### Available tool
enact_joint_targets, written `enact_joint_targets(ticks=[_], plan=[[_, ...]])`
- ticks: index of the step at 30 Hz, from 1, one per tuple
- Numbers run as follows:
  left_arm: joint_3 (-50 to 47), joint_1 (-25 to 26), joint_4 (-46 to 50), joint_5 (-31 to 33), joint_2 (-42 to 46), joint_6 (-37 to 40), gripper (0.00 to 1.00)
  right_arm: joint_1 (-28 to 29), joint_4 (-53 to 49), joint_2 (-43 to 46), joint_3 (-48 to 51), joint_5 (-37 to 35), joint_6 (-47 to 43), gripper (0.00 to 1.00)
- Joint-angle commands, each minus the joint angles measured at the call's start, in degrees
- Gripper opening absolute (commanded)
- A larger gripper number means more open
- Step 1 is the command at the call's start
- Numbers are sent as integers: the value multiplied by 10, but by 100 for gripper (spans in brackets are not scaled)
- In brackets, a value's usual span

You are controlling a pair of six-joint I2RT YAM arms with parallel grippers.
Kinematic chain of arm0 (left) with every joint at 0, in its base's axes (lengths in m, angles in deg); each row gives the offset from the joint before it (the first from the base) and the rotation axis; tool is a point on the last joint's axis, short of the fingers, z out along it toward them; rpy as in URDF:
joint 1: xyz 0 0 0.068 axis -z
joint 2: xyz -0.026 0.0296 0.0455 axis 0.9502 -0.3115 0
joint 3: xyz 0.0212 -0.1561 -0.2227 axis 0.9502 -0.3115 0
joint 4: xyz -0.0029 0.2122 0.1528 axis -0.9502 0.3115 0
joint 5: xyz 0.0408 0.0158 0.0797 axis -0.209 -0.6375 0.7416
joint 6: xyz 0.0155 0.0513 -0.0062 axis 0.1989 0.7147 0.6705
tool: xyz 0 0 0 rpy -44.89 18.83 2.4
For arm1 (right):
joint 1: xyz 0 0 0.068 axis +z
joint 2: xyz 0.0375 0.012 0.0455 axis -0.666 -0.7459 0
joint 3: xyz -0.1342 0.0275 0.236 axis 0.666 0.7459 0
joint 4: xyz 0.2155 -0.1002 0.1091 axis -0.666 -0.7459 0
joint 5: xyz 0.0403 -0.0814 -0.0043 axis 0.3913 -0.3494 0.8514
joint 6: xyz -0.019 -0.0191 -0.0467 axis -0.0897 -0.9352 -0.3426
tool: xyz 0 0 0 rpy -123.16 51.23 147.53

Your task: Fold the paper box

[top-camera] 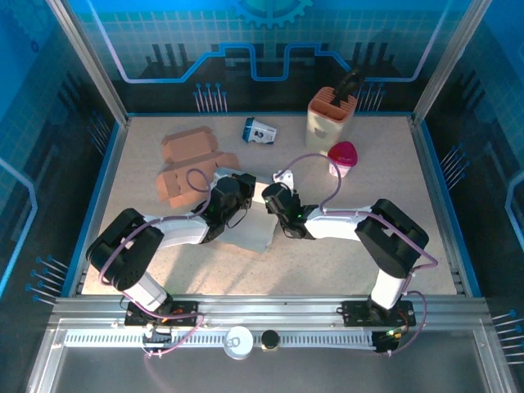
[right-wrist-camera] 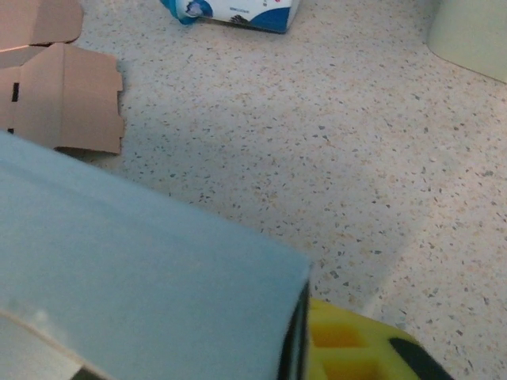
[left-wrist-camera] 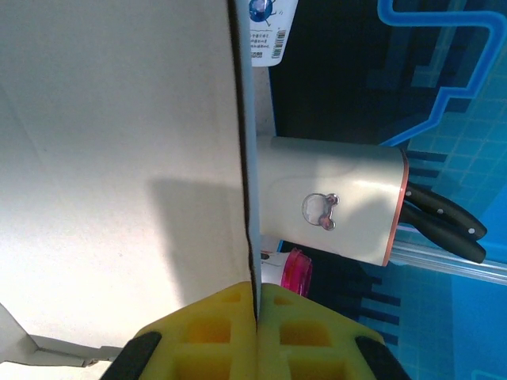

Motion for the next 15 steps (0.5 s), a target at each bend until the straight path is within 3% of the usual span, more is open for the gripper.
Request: enact_joint_targets(ticks=[1, 8, 15], plan=[[-2, 8, 26, -8, -3, 4, 0, -11, 1, 14, 37, 10, 0, 21], [-2, 8, 19, -6, -14, 4, 0, -23, 46, 26, 72, 80, -13, 24], [0, 8, 27, -5, -8, 7, 0, -30, 61, 18, 68, 74, -24, 11]])
